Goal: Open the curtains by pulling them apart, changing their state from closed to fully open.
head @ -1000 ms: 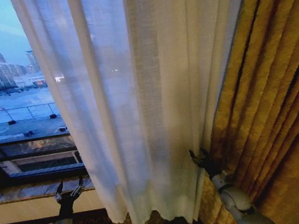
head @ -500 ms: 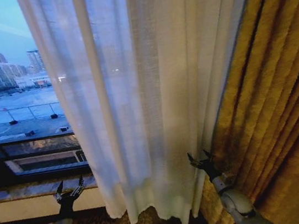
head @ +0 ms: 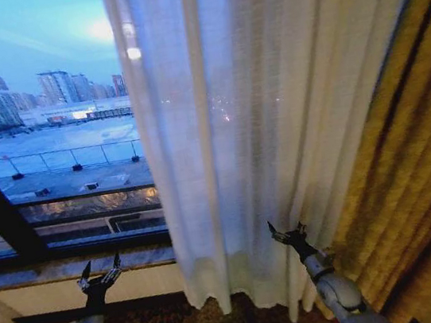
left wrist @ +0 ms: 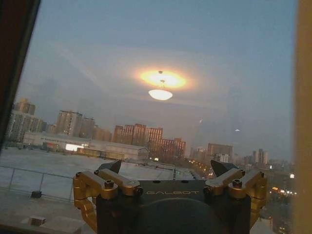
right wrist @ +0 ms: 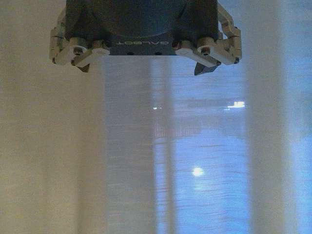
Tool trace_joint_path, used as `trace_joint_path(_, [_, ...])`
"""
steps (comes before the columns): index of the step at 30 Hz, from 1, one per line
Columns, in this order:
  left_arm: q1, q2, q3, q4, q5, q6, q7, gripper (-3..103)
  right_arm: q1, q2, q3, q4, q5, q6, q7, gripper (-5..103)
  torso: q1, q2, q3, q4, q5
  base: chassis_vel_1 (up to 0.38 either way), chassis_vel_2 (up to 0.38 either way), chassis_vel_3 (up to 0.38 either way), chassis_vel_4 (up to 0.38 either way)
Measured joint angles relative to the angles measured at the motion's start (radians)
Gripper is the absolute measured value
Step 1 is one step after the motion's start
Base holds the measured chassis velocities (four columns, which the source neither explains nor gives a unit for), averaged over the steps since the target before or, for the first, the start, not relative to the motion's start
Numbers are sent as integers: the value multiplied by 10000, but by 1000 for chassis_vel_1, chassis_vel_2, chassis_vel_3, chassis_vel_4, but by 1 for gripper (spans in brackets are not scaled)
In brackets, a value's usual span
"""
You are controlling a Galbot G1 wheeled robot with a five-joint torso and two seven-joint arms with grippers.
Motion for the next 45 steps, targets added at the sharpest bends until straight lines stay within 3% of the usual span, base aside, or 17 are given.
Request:
trace_joint_path(12, [0,2,-4,1,0,0,-2,100,26,0,-75,-101,291,545,-373,100,0,0,0,3,-10,312,305,-303,-310])
trace_joint_path(21, [0,-2,3,0,0,0,-1,100,28,-10,-79,-154,139,713,-471,100,1,-1,1,-2,7,16,9,-19,-35])
trace_joint_path(32, [0,0,0,1,0,0,0,100,-43,-35,-31,-33,177,761,-918,100,0,0,0,1,-5,-26,-15,17,8])
trace_joint_path(45, [0,0,0,0,0,0,0,100,-788,-179,122,360,521,1184,-911,100,-1,0,-1,0,-3,0,0,0,0])
